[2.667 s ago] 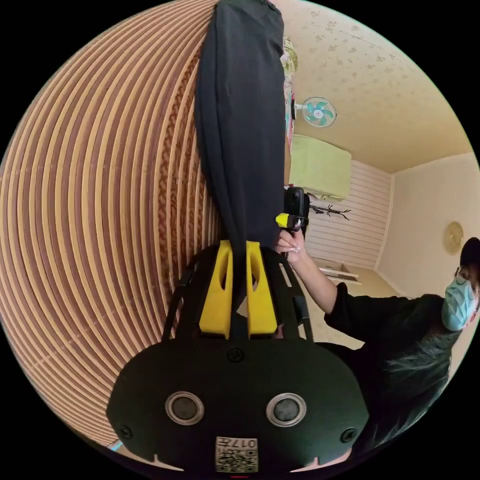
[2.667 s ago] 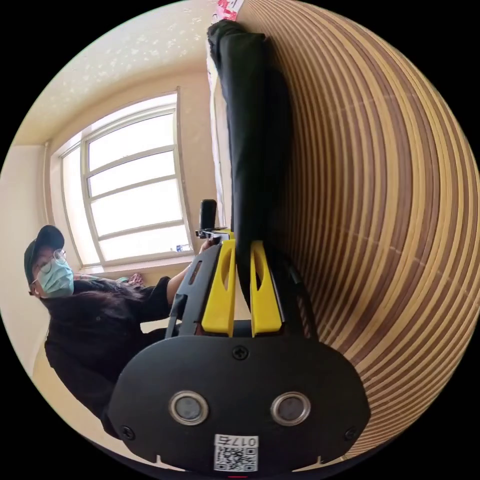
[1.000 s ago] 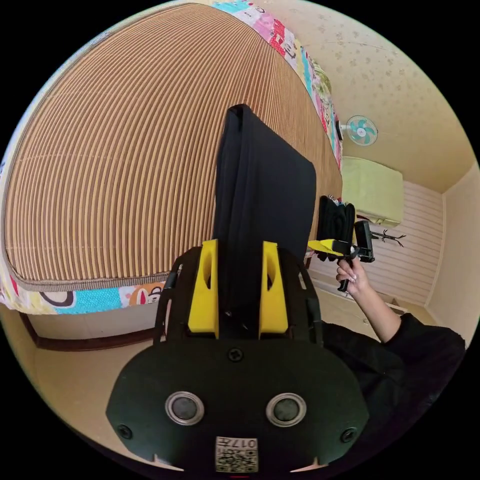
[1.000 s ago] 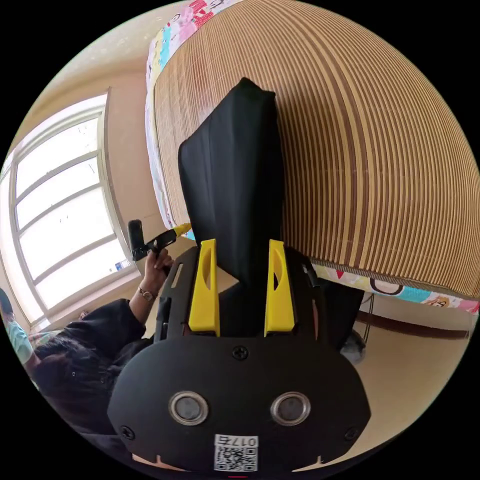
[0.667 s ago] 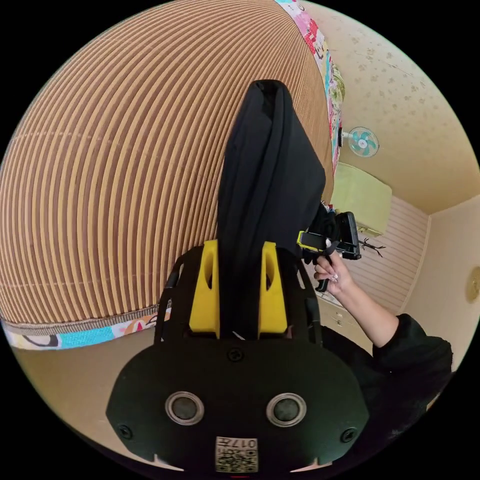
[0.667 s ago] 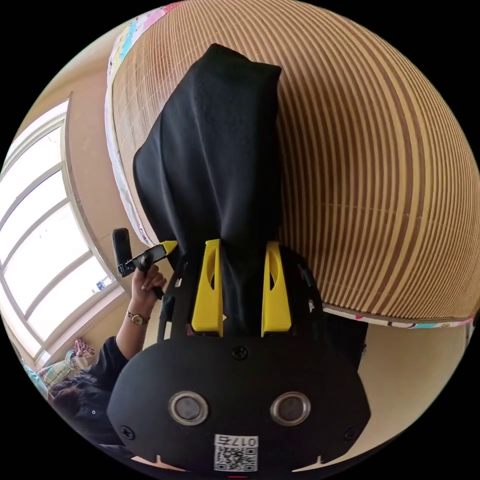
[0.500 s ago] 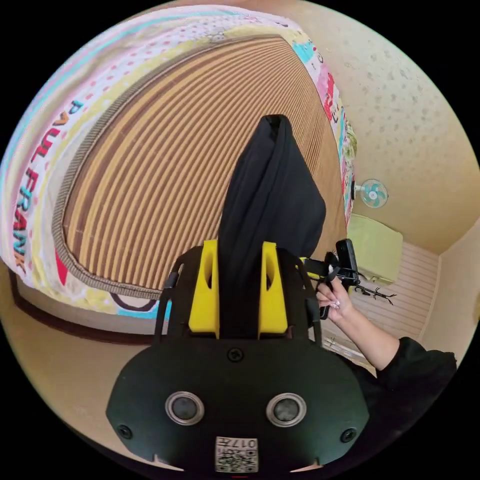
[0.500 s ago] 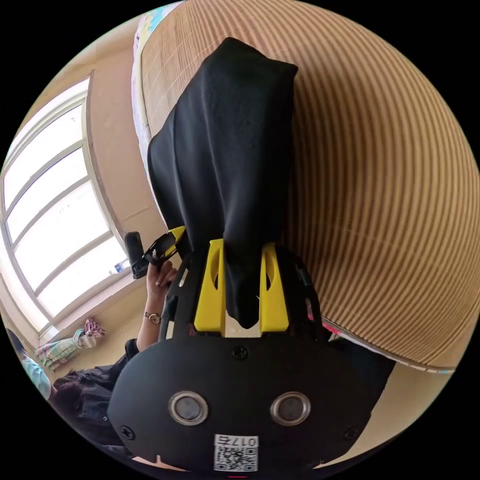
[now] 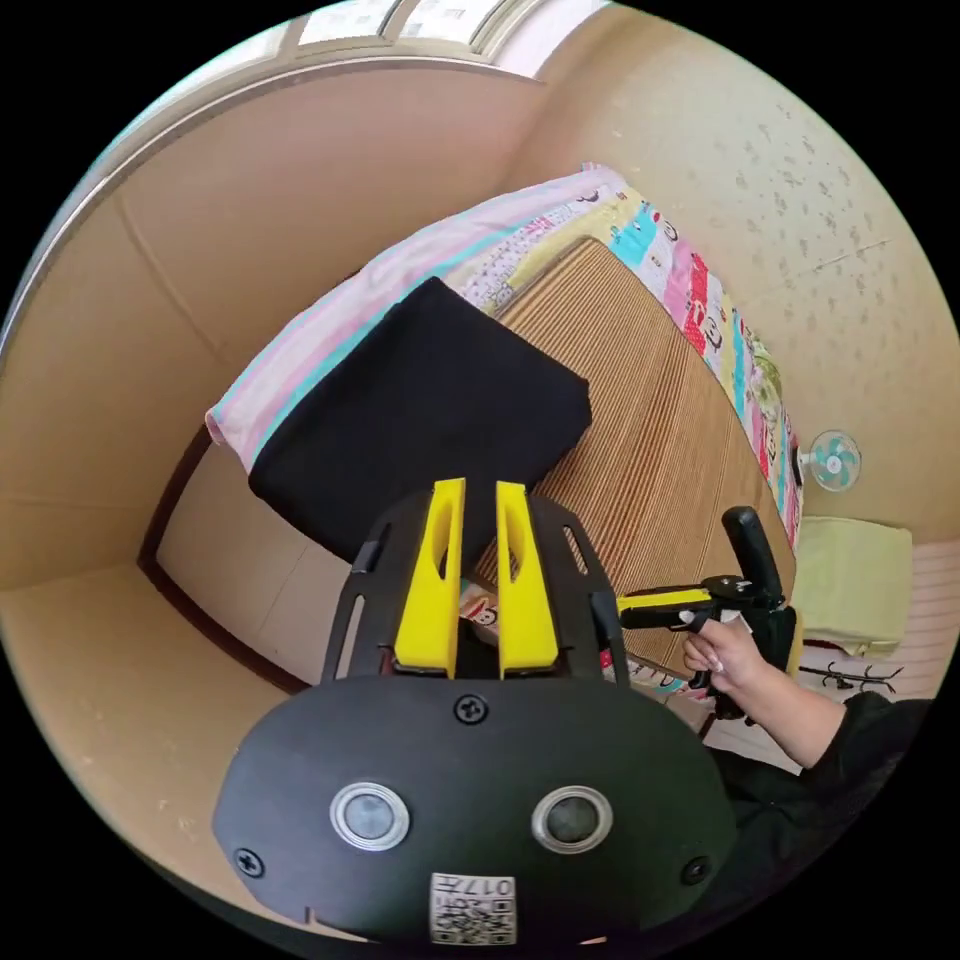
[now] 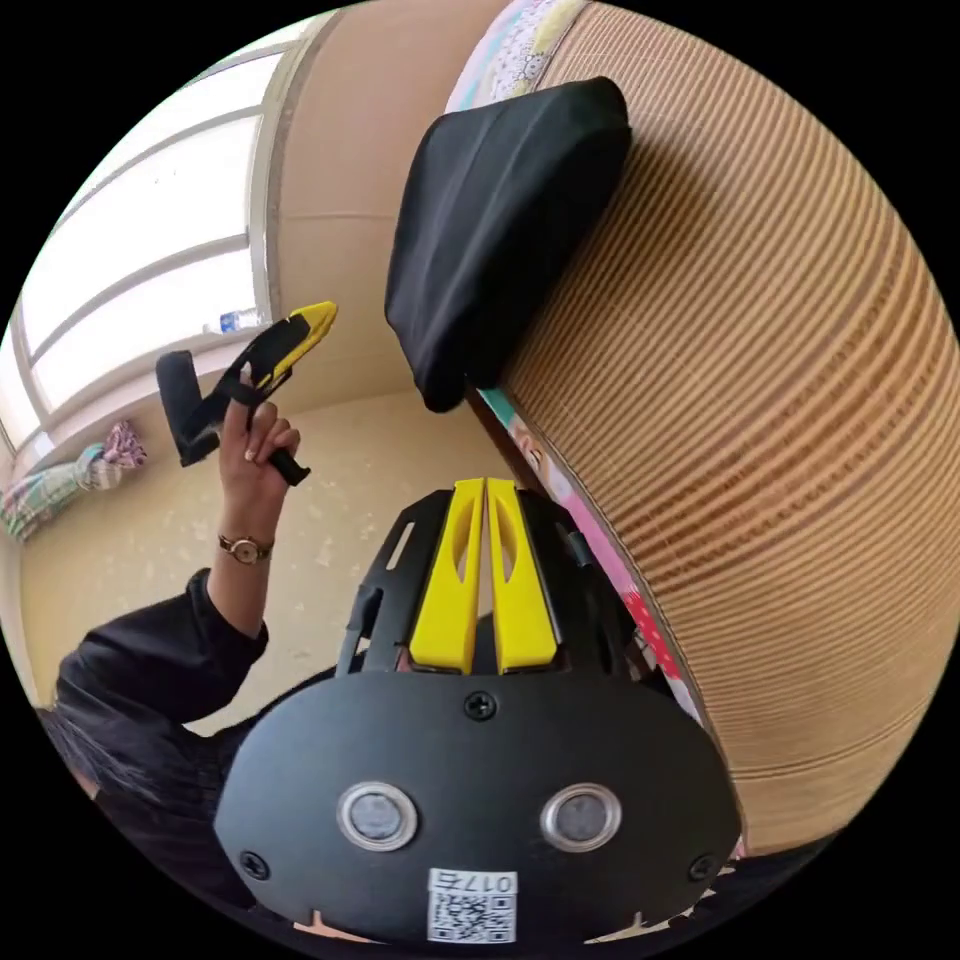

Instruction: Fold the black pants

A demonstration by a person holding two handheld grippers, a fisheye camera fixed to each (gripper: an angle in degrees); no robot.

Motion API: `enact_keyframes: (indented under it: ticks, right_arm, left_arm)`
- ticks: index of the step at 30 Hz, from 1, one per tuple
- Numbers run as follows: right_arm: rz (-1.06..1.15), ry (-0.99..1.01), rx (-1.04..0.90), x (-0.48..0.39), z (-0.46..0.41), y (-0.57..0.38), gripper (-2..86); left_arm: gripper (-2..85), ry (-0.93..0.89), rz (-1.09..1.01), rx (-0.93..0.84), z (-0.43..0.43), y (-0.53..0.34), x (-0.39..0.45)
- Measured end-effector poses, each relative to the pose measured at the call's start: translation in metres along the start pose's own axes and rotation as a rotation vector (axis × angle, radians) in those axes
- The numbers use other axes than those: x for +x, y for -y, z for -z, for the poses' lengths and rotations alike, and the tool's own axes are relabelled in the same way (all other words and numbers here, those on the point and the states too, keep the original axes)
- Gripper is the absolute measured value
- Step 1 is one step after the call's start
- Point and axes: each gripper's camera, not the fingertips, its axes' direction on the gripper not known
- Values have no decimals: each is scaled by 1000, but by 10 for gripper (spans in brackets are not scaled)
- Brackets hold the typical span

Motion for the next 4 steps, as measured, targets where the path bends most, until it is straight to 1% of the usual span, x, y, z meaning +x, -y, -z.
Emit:
enact_keyframes:
  ticks: [2,3,4]
  right_arm:
    - [-14,-196,18,25,23,-83,11]
    - [-31,-233,31,34,30,-106,11]
    - [-85,-287,68,55,48,-154,12]
  left_arm:
    - [10,-20,-135,-64,-47,-49,88]
    - [3,-31,-165,-76,-58,-61,111]
    - [-2,-69,-219,-100,-81,-84,156]
